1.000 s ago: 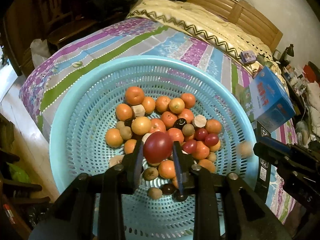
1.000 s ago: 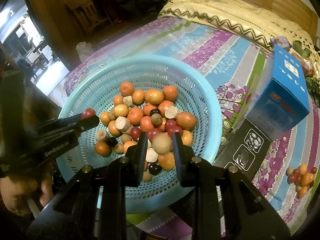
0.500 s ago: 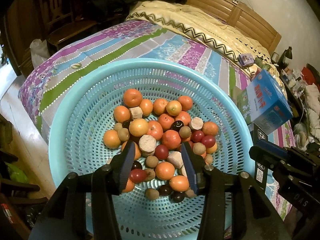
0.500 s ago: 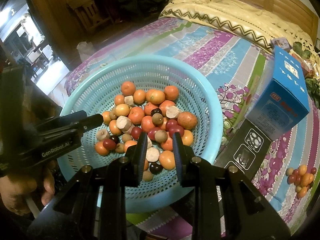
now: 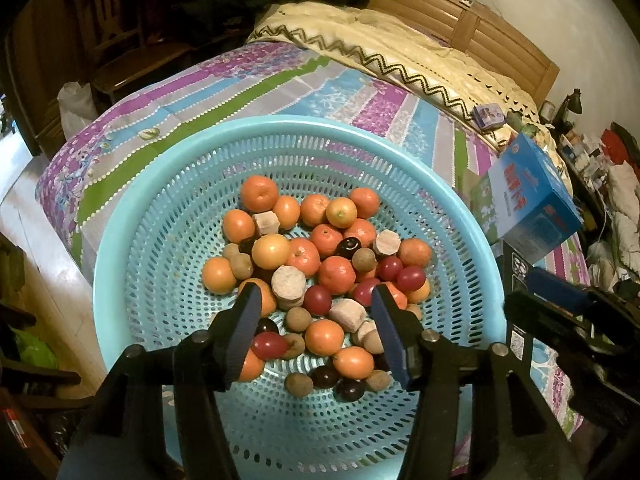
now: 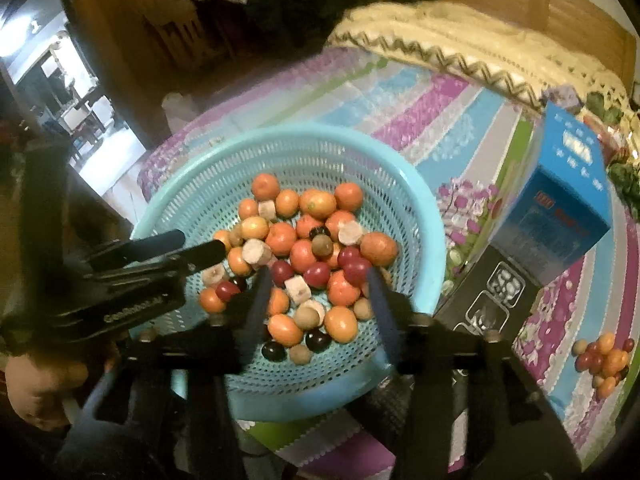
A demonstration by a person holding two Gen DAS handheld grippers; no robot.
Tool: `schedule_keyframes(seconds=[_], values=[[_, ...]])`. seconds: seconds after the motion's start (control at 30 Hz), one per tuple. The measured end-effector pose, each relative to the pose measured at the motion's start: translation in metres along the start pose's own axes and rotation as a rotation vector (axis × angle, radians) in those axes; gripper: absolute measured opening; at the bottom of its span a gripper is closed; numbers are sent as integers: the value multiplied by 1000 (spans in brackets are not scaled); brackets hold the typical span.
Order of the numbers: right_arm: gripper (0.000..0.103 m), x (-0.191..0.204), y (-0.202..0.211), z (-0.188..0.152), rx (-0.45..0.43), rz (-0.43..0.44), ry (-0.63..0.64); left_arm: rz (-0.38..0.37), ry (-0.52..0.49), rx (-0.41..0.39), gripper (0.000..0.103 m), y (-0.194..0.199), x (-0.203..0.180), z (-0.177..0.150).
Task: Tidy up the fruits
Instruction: 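Move both open tools back to the fruit pile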
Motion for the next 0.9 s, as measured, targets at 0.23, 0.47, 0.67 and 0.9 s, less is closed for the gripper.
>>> schedule_keyframes(seconds=[0.23,0.47,0.67,0.9], values=[[97,-9,60,-5,-240,-88,55,-14,3,-84,77,18,-14,7],[97,-55,96,-38,-329,-158,-18,-37,-40,-93,77,21,-52,2],[98,-109,121,-72,-358,-230,-137,-100,-107,-128,77,33,-105,-1],[98,-175,140,-131,-311,-311,-277,-263,-284,-191,78,53,-210,-17]])
Point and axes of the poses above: each gripper's, at about its wrist camera, not at the fingertips, and y roughly against the way its jaws point, x to its left, z to its top, the point moved 8 cm from there along -y, roughly the way its jaws point, and after that the axes turned 4 degrees about -y, right-handed, at the moved point
